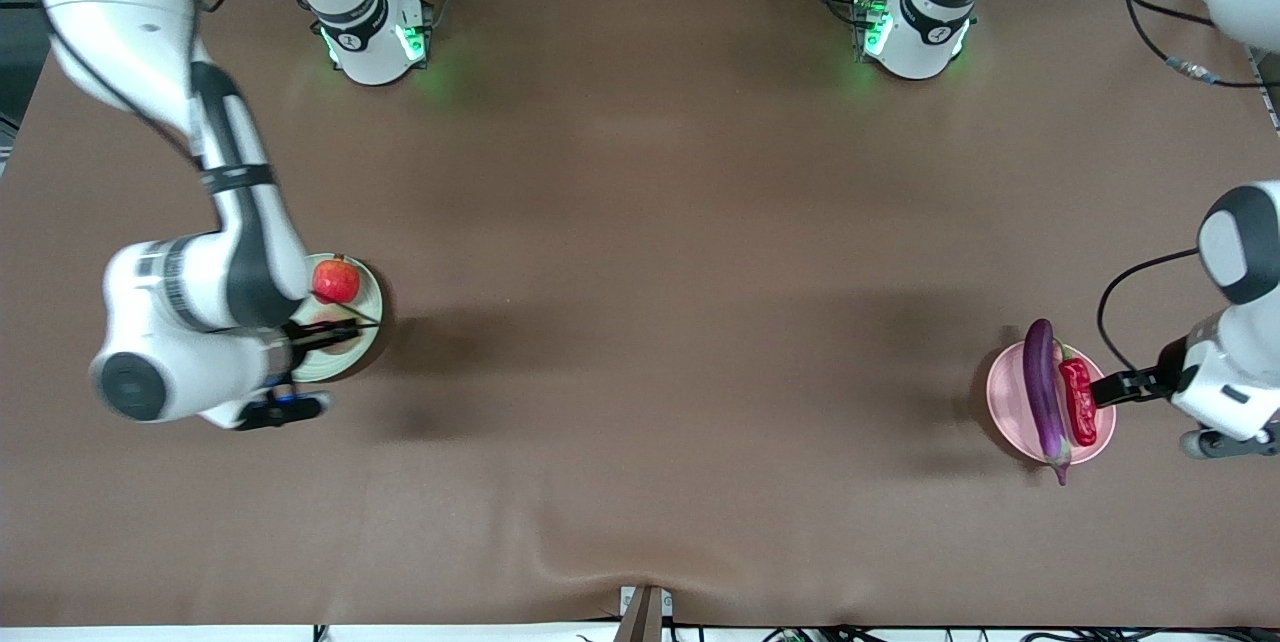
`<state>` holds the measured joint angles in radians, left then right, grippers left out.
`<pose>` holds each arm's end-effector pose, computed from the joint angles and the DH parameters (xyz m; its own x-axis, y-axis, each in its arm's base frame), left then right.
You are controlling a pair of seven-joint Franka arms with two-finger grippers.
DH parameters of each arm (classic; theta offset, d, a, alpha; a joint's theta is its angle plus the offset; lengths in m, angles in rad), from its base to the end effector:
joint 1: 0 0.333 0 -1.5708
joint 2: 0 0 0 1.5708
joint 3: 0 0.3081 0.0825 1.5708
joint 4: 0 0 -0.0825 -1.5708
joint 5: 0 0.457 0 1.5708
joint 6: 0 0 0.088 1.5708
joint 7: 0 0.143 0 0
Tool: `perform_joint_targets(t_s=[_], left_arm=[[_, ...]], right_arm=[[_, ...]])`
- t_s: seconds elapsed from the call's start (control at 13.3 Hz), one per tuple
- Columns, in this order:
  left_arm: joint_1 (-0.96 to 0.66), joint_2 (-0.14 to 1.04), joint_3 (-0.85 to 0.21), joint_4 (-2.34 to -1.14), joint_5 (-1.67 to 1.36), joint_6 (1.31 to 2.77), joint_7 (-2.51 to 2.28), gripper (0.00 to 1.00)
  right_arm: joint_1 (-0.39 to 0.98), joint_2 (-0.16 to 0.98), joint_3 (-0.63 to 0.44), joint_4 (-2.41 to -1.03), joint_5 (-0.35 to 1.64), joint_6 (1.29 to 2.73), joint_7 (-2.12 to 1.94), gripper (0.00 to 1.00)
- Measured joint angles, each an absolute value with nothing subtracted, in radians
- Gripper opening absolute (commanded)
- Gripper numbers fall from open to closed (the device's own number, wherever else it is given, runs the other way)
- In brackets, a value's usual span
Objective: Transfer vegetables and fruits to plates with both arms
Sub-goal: 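Release the eggplant on the pink plate while the right gripper lowers the peach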
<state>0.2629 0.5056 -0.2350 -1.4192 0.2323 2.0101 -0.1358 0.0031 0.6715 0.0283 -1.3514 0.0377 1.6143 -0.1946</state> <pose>0.7766 0.0678 0.3555 0.9885 0.1033 0.1100 0.1136 -0.9893 -0.0917 0.7270 0.0254 0.2316 0.8983 0.2211 -0.3797 0.1860 -0.9743 -0.1273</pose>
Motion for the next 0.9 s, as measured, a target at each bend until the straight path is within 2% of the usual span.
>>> perform_joint_targets(t_s=[0.23,0.45,0.6,0.68,0.75,0.9], left_arm=[[0.262,0.402,-0.268,-1.414,0.232,1.922,-0.136,1.0],[0.26,0.289,-0.293,-1.413,0.226,1.79,-0.136,1.0],[0.26,0.236,-0.296,-1.414,0.183,1.722,-0.136,1.0],[0.26,0.215,-0.296,-1.415,0.168,1.697,-0.136,1.0],[0.26,0.198,-0.296,-1.415,0.157,1.674,-0.136,1.0],[0.26,0.174,-0.296,-1.416,0.126,1.637,-0.133,1.0]], right_arm=[[-0.101,0.67,0.029,-1.401,0.038,1.68,-0.358,0.0],[-0.154,0.671,0.031,-1.51,0.038,1.8,-0.462,0.0],[-0.168,0.671,0.036,-1.571,0.041,1.841,-0.477,0.21],[-0.168,0.671,0.043,-1.583,0.042,1.845,-0.477,0.68],[-0.167,0.67,0.049,-1.587,0.042,1.845,-0.477,1.0],[-0.164,0.668,0.058,-1.587,0.064,1.832,-0.477,1.0]])
